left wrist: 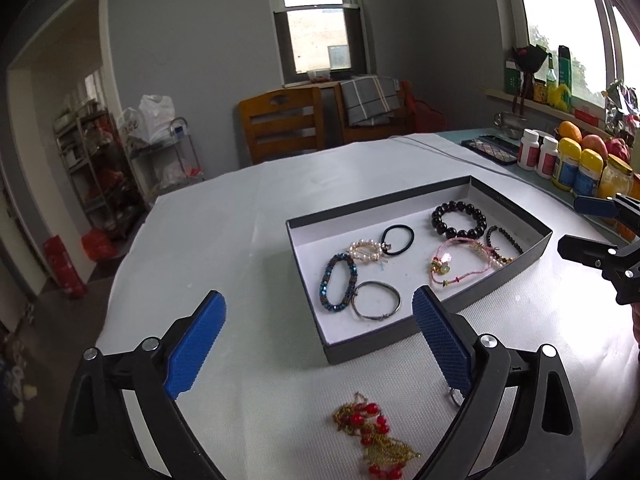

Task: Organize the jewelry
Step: 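Withdraw both grippers from the box toward the silver ring and red ornament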

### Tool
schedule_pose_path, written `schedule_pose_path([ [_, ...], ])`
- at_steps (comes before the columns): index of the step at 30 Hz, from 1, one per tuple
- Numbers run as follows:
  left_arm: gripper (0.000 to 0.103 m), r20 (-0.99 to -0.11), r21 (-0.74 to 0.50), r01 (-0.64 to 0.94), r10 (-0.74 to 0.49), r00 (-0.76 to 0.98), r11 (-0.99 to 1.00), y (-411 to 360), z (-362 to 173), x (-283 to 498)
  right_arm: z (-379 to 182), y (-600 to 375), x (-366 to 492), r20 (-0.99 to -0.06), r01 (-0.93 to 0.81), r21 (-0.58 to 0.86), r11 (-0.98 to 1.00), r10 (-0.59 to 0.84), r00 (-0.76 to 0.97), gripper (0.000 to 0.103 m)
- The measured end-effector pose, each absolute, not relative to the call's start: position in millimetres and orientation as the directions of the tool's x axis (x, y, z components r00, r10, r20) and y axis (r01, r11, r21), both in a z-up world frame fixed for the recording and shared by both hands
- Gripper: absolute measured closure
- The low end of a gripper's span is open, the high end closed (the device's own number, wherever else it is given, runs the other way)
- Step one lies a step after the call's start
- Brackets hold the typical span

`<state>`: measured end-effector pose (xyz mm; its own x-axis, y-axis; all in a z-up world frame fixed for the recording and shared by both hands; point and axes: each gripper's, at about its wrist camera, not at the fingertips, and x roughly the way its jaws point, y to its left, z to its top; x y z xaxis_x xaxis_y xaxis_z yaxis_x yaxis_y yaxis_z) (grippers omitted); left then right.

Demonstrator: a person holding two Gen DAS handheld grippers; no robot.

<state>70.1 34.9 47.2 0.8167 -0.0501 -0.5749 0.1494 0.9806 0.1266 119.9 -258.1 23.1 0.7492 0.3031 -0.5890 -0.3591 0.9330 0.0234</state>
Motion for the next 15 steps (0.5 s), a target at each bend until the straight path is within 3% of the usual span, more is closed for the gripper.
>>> schedule_pose_path([
  [15,0.007,-0.664,0.120,0.196,-0.069,0.745,0.973,51.2,0.0,27.2,-5.3,-226.3,97.6,-0.651,-0.427,0.001,0.904,0.325,0.686,0.006],
])
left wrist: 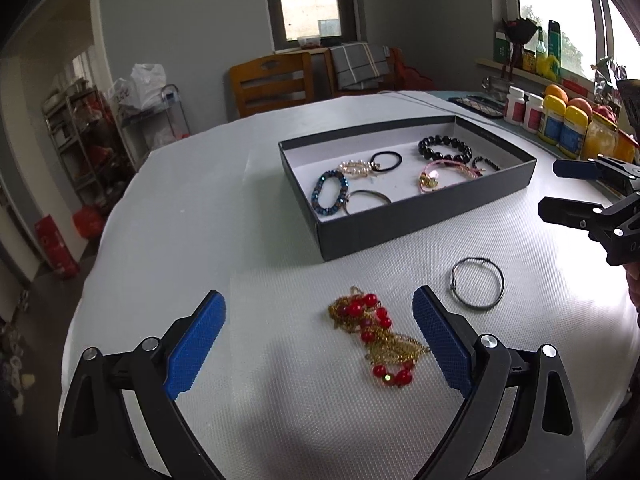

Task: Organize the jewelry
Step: 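Withdraw both grippers from the box toward the silver ring and red ornament, then close the right gripper on the silver ring bangle while the left grasps the red-bead gold-chain ornament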

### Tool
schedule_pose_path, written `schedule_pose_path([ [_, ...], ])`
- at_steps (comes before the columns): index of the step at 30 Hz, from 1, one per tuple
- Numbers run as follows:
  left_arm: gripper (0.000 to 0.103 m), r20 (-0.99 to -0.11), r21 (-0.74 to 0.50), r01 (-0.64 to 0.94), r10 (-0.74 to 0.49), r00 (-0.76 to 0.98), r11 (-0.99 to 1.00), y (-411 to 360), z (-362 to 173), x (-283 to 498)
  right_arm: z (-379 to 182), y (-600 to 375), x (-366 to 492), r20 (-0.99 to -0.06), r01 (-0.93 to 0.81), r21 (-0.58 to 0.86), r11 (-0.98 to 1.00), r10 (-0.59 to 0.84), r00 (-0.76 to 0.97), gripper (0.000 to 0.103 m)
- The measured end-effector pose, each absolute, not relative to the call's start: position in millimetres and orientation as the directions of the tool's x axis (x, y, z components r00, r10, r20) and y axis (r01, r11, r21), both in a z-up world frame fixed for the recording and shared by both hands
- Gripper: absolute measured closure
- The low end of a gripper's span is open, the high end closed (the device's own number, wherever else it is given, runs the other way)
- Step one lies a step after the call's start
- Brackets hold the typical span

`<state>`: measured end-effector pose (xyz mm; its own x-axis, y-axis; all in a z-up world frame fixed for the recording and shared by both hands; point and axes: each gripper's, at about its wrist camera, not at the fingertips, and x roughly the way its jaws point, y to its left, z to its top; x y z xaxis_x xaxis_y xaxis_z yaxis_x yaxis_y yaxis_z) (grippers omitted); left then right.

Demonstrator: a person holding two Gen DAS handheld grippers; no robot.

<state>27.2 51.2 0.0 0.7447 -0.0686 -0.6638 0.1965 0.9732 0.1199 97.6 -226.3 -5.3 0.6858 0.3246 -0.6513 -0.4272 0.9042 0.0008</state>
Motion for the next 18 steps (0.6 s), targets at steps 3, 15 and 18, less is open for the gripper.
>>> schedule_pose_path([
  [3,0.007,-0.680,0.111,0.199,-0.072,0.730,0.974,51.4,-4.4,27.7,-10.8,-218.2,94.9,-0.666,-0.447,-0.003,0.894,0.332,0.669,0.006],
  [15,0.007,-0.750,0.074,0.250,-0.111,0.652,0.966,46.4,-16.9,35.1,-26.6,-189.3,78.1,-0.709,-0.549,-0.018,0.835,0.377,0.596,0.006],
  [18,0.007,-0.751,0.080,0.251,-0.107,0.651,0.965,45.8,-17.3,34.6,-27.5,-188.9,77.3,-0.712,-0.554,-0.017,0.832,0.379,0.591,0.006],
])
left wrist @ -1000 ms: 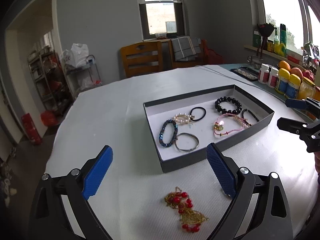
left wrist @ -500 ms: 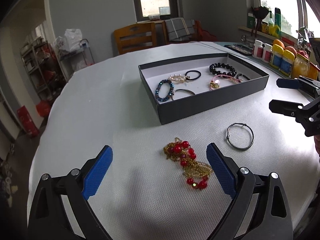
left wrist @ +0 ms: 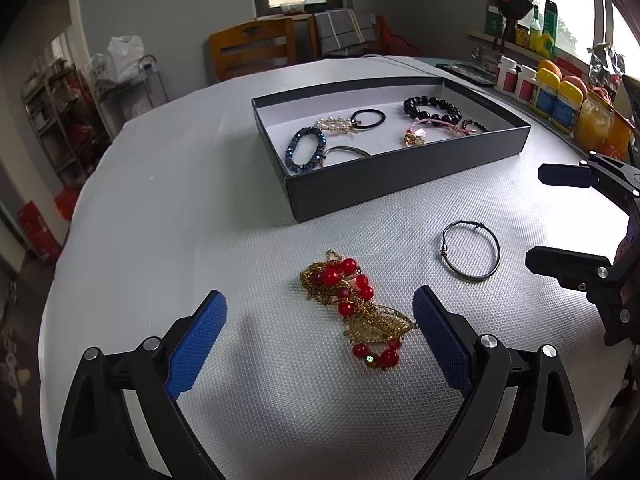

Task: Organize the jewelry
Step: 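Close the right gripper on the silver ring bangle while the left grasps the red-bead gold-chain ornament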

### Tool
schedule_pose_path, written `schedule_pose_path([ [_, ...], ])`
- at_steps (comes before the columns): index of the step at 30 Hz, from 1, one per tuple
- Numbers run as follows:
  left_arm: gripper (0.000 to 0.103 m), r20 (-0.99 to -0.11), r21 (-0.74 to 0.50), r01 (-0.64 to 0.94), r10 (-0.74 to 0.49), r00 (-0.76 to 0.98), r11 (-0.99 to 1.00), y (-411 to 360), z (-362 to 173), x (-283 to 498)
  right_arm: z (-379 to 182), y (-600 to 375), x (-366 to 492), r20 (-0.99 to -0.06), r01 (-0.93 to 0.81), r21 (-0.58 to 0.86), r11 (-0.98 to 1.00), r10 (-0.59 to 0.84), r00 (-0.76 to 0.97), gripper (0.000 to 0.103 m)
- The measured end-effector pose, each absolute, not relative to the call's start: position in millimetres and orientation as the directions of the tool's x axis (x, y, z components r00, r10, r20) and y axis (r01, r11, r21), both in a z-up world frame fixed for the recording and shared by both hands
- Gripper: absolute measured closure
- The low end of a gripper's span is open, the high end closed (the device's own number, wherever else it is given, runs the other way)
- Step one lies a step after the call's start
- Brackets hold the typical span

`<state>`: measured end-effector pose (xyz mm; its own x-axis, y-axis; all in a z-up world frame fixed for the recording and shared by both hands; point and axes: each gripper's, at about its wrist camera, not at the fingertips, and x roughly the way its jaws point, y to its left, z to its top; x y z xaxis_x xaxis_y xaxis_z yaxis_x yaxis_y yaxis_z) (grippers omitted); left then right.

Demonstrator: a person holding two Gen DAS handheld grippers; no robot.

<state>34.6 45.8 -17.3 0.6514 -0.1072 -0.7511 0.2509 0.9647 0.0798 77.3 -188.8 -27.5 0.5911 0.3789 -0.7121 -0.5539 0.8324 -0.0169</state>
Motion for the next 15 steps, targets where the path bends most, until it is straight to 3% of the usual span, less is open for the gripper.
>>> schedule_pose_path([
  [10,0.008,-0.752,0.112,0.267,-0.094,0.652,0.957,50.0,-15.9,25.4,-30.9,-183.0,74.2,-0.727,-0.600,-0.007,0.800,0.408,0.552,0.006],
  [15,0.008,-0.745,0.095,0.247,-0.096,0.660,0.964,59.6,-13.0,24.8,-34.1,-172.3,76.9,-0.739,-0.619,0.020,0.785,0.429,0.519,0.011],
])
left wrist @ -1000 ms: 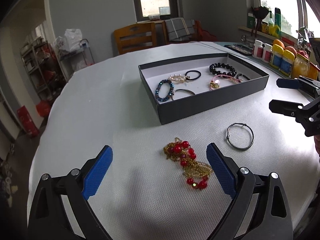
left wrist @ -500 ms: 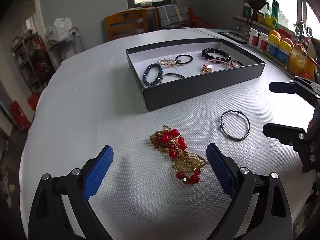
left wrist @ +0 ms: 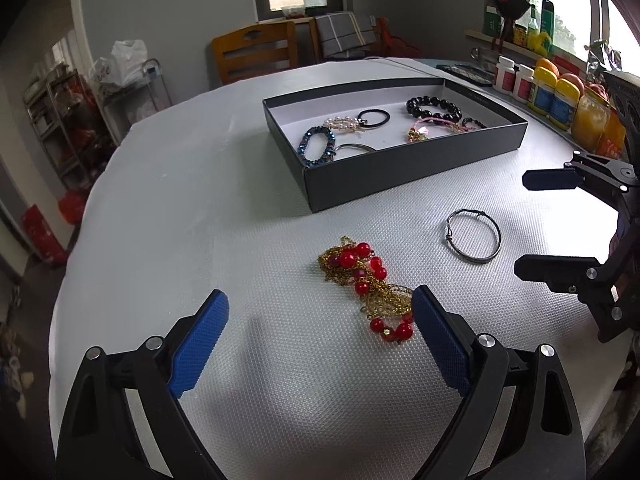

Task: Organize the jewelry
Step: 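Close the right gripper on the silver ring bangle while the left grasps the red-bead gold-chain ornament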

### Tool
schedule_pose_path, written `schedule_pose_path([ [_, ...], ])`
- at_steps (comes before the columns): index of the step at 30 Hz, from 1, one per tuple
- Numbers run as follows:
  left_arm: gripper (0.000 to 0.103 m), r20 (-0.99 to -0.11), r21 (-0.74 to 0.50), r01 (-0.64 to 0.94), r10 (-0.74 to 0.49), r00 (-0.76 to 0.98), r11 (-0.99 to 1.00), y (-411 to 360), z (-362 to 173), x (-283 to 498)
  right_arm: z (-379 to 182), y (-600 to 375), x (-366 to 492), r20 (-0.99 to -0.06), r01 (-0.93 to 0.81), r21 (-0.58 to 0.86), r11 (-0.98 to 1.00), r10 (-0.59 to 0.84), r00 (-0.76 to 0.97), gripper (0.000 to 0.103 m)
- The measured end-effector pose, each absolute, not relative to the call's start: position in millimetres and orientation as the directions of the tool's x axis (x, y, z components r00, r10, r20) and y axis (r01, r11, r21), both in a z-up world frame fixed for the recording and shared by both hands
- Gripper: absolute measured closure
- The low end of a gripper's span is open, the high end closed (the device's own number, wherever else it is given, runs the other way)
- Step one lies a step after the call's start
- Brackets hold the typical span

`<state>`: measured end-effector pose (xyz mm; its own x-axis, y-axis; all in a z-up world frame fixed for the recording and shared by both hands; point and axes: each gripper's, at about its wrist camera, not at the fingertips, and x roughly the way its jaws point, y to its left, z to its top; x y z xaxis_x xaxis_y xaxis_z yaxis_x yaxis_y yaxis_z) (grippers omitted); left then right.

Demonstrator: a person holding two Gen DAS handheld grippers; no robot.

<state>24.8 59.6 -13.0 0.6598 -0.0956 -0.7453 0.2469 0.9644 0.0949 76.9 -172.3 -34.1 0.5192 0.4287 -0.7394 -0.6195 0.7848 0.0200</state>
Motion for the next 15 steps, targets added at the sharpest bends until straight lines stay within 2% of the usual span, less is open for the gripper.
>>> schedule_pose_path([
  [6,0.008,-0.749,0.084,0.238,-0.096,0.656,0.968,61.3,-14.6,27.5,-40.3,-152.9,80.7,-0.766,-0.649,0.008,0.761,0.422,0.485,0.021],
  [11,0.008,-0.750,0.081,0.244,-0.103,0.653,0.966,59.2,-15.0,27.4,-45.1,-144.3,87.5,-0.784,-0.645,-0.022,0.764,0.387,0.486,0.037],
  [15,0.008,-0.751,0.077,0.247,-0.107,0.652,0.966,59.1,-15.3,27.6,-47.6,-144.6,91.6,-0.791,-0.645,-0.007,0.764,0.390,0.471,0.041],
])
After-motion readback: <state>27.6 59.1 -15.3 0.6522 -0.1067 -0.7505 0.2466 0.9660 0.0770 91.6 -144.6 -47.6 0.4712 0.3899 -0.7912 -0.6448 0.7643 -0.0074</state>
